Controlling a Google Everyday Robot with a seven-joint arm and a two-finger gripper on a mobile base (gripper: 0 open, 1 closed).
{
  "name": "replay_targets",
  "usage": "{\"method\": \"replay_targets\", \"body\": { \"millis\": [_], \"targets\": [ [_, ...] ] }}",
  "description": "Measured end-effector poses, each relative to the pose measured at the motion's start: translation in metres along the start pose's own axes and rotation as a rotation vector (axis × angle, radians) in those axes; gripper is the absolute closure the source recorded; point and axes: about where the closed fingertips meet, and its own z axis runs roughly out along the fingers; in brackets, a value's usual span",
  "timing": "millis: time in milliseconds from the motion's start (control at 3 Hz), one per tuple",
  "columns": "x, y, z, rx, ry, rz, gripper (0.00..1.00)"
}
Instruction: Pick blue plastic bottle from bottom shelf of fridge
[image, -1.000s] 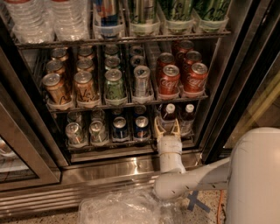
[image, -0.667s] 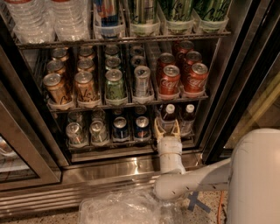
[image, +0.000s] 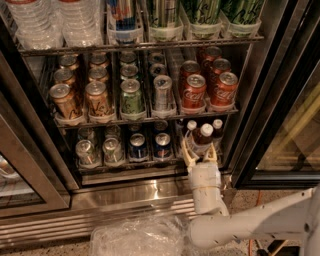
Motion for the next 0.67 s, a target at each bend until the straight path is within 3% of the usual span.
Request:
{"method": "replay_targets", "body": {
  "millis": [667],
  "targets": [
    [-0.034, 0.0, -0.03, -0.027, -0.014, 0.021, 1.0]
  ]
}}
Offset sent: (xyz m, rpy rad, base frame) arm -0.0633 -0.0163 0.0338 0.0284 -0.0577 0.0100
